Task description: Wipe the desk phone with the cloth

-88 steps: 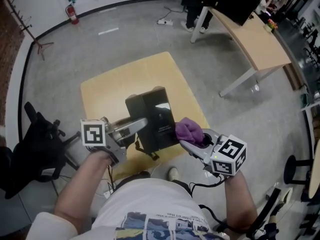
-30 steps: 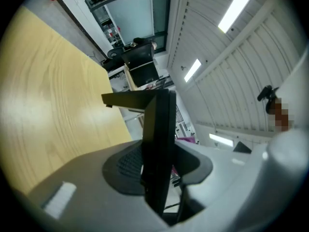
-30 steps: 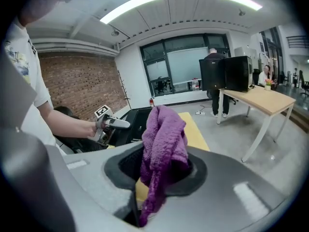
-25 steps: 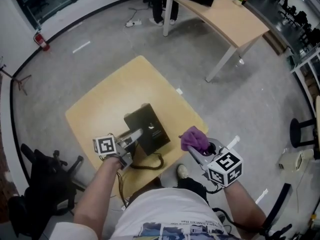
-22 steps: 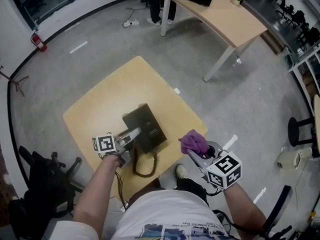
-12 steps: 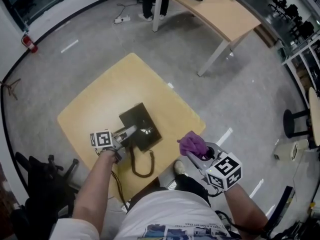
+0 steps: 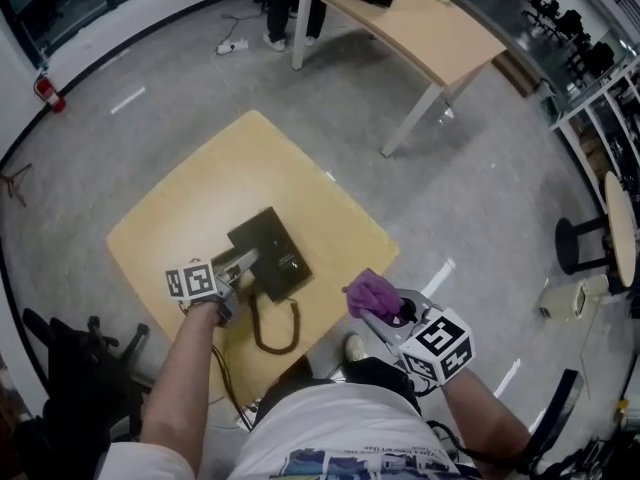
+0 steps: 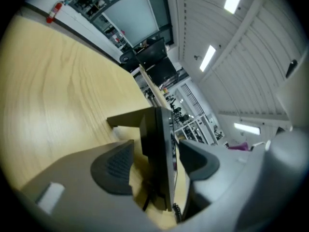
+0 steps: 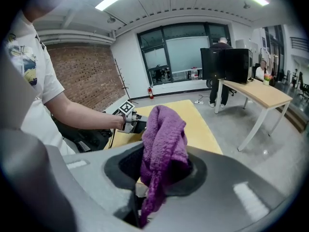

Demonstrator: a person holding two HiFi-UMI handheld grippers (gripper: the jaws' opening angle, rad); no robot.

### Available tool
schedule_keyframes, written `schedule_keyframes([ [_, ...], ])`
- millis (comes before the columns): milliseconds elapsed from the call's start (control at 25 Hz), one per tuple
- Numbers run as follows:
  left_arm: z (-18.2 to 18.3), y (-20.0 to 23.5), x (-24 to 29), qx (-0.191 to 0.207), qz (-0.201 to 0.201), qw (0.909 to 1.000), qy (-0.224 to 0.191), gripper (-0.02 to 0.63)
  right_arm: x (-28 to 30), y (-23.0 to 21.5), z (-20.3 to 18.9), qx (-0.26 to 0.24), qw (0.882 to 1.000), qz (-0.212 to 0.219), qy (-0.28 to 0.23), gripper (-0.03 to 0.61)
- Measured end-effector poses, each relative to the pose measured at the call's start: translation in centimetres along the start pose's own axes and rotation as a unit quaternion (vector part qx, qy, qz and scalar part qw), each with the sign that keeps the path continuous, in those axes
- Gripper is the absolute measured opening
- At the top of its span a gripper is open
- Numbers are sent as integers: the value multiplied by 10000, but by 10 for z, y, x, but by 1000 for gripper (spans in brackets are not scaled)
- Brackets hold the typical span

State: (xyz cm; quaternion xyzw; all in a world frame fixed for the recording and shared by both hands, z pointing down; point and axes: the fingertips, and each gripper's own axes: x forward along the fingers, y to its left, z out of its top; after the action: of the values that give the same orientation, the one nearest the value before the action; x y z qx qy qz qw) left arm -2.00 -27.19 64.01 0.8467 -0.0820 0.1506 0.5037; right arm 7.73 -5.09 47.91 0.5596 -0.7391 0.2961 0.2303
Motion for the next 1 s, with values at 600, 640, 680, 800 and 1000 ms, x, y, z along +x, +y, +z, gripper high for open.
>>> schedule_keyframes([
  [600,-92,-135,-143,1920,2334,9466,-1125,280,-80,-6,-28,-1021,9892,813,-671,104],
  [640,-100,-156,-149,1960,2380,9432,-1239,275,-92,-6,-31,-1118,9867,950,-700,104],
  [680,-105,-178,-154,1986,2420,9395,-1391,273,-105,-8,-32,-1233,9837,1073,-743,103],
  [800,-127,-238,-162,2056,2581,9273,-1770,266,-141,-18,-41,-1608,9745,1323,-833,103],
  [1000,-215,-312,-144,2008,2667,9266,-1731,242,-168,-5,-77,-2134,9582,1759,-733,104],
])
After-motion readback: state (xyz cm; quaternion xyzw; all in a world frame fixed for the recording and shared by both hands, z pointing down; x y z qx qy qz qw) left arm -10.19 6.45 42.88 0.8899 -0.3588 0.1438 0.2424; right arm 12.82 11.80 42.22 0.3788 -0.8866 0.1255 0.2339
